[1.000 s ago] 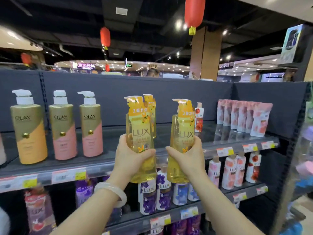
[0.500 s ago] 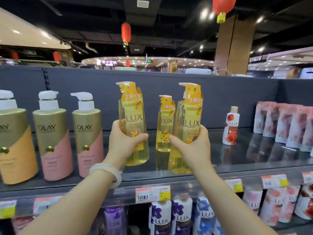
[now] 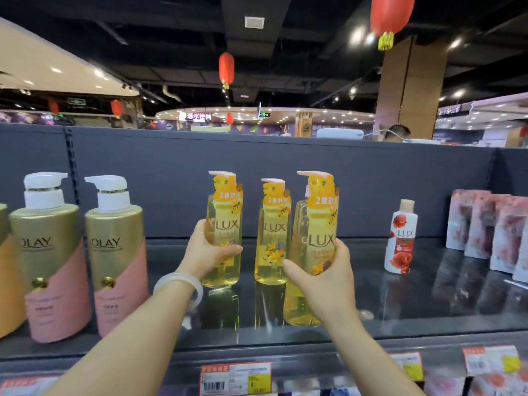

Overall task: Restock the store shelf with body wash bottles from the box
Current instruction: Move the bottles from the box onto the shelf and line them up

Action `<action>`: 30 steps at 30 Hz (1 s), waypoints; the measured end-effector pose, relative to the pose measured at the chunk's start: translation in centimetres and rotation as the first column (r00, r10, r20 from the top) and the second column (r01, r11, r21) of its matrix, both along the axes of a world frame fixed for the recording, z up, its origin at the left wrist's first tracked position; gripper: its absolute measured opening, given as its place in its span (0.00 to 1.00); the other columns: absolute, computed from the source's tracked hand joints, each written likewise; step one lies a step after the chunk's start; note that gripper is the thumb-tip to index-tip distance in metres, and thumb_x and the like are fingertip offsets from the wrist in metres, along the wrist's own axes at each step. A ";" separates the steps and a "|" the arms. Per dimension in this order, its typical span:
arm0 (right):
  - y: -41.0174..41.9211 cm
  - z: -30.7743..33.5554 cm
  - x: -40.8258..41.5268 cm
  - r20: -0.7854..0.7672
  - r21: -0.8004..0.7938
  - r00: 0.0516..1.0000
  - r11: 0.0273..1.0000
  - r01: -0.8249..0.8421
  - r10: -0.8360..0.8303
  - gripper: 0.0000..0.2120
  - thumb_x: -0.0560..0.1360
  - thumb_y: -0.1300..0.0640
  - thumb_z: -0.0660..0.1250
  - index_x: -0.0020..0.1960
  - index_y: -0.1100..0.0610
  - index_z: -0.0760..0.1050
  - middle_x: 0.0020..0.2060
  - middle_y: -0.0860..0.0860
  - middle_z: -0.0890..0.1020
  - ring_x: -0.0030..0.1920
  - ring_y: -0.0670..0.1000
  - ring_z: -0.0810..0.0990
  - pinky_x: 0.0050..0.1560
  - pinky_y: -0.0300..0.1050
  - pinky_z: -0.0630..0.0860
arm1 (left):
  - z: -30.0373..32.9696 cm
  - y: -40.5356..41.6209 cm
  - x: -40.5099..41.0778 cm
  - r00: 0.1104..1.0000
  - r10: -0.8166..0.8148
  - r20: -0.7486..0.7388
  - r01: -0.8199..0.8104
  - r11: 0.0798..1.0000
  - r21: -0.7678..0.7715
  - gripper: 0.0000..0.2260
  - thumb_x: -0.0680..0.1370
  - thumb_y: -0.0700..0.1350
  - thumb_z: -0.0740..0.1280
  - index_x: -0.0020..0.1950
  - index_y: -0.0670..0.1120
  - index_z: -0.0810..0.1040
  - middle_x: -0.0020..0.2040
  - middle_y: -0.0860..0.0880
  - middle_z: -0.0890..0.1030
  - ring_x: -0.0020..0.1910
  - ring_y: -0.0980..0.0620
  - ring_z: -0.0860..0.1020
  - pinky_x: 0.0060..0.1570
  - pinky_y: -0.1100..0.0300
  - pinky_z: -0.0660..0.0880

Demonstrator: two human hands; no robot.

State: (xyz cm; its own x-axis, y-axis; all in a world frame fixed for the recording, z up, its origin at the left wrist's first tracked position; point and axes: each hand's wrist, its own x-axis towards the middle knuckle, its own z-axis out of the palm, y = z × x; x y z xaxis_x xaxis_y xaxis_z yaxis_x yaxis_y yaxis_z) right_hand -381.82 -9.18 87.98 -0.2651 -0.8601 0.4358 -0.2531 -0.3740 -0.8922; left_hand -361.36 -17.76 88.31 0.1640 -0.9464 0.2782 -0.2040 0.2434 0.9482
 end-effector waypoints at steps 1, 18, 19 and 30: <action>-0.2 -0.1 0.0 0.002 0.000 1.000 1.000 -0.004 0.004 0.34 0.63 0.52 0.78 0.62 0.46 0.63 0.55 0.44 0.75 0.55 0.45 0.75 0.53 0.41 0.72 | -0.5 -0.1 0.0 1.000 -0.009 -0.005 0.009 1.000 0.013 0.28 0.65 0.39 0.78 0.58 0.49 0.68 0.51 0.50 0.80 0.51 0.51 0.79 0.53 0.50 0.76; -4.2 -1.3 3.1 0.021 -0.003 1.000 1.000 -0.007 0.007 0.36 0.64 0.53 0.78 0.64 0.50 0.60 0.58 0.48 0.72 0.57 0.48 0.73 0.53 0.40 0.71 | -0.7 -1.6 0.7 0.984 -0.125 -0.130 0.145 0.976 0.160 0.25 0.64 0.34 0.77 0.56 0.48 0.72 0.52 0.46 0.82 0.53 0.46 0.80 0.59 0.45 0.75; -4.5 -1.1 3.3 0.019 -0.012 1.000 1.000 0.003 -0.003 0.37 0.63 0.53 0.78 0.65 0.51 0.60 0.58 0.48 0.71 0.57 0.48 0.73 0.53 0.40 0.72 | -0.7 -1.6 0.7 0.986 -0.120 -0.116 0.138 0.977 0.163 0.25 0.64 0.35 0.77 0.55 0.49 0.72 0.52 0.47 0.82 0.53 0.46 0.80 0.60 0.44 0.74; -6.8 -2.5 4.7 -0.071 -0.004 0.992 0.995 0.100 -0.100 0.39 0.64 0.53 0.78 0.66 0.56 0.59 0.55 0.46 0.64 0.62 0.50 0.68 0.63 0.49 0.71 | -1.4 -1.4 0.7 0.998 -0.047 -0.036 0.054 0.970 0.239 0.32 0.65 0.34 0.77 0.61 0.46 0.65 0.55 0.47 0.78 0.58 0.45 0.77 0.63 0.43 0.71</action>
State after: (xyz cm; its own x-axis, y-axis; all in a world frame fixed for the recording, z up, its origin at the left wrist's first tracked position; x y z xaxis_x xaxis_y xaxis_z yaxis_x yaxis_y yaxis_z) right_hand -377.15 -15.98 85.51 -0.3182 -0.8308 0.4567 -0.3516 -0.3440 -0.8707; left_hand -360.68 -19.14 86.89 0.1188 -0.9922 0.0381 -0.1676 0.0177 0.9857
